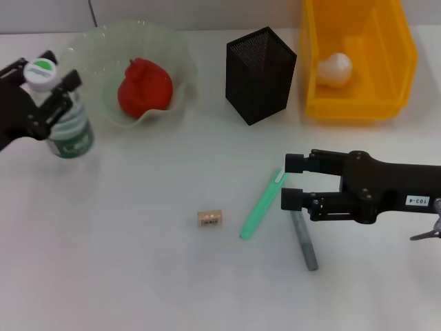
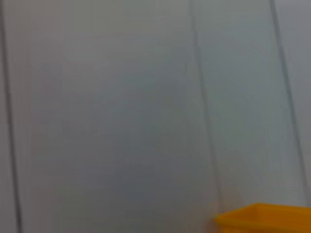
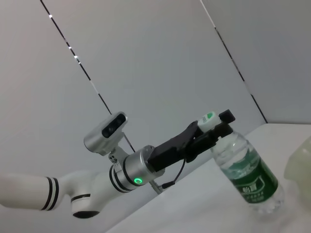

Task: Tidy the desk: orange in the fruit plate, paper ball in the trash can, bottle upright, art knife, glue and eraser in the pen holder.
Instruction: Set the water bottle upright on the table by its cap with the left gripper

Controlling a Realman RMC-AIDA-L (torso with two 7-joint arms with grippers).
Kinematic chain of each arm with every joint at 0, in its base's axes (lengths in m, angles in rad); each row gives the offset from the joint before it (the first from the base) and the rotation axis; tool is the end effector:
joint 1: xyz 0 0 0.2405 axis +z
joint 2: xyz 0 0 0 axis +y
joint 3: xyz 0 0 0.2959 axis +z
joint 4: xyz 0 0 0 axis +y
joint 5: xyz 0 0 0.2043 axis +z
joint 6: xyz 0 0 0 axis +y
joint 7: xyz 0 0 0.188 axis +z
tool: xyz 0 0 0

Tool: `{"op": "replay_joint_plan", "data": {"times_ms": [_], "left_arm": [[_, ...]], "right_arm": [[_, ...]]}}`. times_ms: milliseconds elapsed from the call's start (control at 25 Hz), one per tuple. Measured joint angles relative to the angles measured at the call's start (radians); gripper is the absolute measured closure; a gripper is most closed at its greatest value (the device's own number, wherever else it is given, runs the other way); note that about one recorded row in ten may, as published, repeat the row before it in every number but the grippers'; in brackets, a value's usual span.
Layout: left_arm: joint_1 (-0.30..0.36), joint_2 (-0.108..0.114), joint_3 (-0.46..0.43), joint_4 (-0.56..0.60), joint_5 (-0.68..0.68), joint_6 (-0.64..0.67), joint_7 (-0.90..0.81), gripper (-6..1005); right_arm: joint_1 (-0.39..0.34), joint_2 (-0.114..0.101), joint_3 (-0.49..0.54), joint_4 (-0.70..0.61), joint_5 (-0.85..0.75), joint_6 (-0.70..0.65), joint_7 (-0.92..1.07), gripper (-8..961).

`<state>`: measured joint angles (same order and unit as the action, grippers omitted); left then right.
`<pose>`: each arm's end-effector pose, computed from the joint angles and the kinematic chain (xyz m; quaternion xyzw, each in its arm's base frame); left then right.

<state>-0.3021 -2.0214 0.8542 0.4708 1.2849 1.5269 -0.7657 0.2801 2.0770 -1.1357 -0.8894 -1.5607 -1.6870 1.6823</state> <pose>-0.3117 0.3346 0.0022 -0.8472 -0.0905 -0.3652 0.3752 0.2357 0.2846 -0.0534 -0.9029 0.2729 0.3321 0.0017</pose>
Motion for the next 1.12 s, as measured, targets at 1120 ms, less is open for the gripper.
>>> {"op": "replay_joint_plan", "data": {"times_ms": [1120], "left_arm": [[-0.006,-0.043,-0.104,-0.006,-0.024,-0.162,-0.058,407]], "right_arm": [[0.009,-0.002,0.003,0.024,-0.029,0.005,0.001,113]]}}
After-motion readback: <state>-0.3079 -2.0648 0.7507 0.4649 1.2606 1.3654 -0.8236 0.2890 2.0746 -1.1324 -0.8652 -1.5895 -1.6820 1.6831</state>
